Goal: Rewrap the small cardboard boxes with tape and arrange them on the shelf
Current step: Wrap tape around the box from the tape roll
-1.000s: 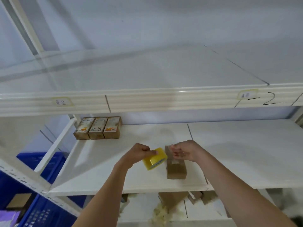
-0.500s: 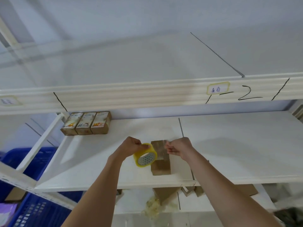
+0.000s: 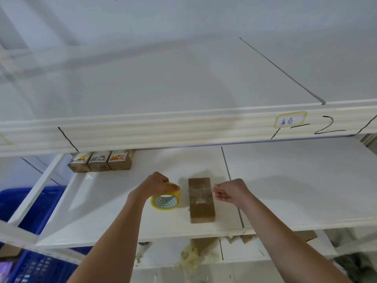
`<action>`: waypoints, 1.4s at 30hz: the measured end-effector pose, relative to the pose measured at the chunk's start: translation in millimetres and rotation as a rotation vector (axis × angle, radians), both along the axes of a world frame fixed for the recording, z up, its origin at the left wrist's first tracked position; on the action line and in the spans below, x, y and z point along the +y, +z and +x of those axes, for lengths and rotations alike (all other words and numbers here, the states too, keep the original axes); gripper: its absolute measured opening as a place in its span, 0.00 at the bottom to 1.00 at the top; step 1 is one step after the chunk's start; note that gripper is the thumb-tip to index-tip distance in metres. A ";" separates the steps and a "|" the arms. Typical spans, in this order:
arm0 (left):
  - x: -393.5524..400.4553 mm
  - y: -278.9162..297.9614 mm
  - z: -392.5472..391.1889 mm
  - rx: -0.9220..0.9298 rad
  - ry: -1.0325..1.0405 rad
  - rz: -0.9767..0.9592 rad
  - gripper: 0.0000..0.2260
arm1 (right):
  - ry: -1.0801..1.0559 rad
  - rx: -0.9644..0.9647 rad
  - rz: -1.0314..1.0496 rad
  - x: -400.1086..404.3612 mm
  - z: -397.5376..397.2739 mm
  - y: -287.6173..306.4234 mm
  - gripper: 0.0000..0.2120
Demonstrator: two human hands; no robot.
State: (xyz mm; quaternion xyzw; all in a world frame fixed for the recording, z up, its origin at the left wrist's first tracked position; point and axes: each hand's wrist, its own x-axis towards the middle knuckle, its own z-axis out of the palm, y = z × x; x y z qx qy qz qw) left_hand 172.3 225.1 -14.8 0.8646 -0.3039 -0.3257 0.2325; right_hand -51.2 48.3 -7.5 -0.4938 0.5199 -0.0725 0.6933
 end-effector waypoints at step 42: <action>-24.2 -11.5 -13.5 -0.341 -0.104 0.298 0.26 | -0.123 0.172 -0.010 6.8 0.2 -42.4 0.05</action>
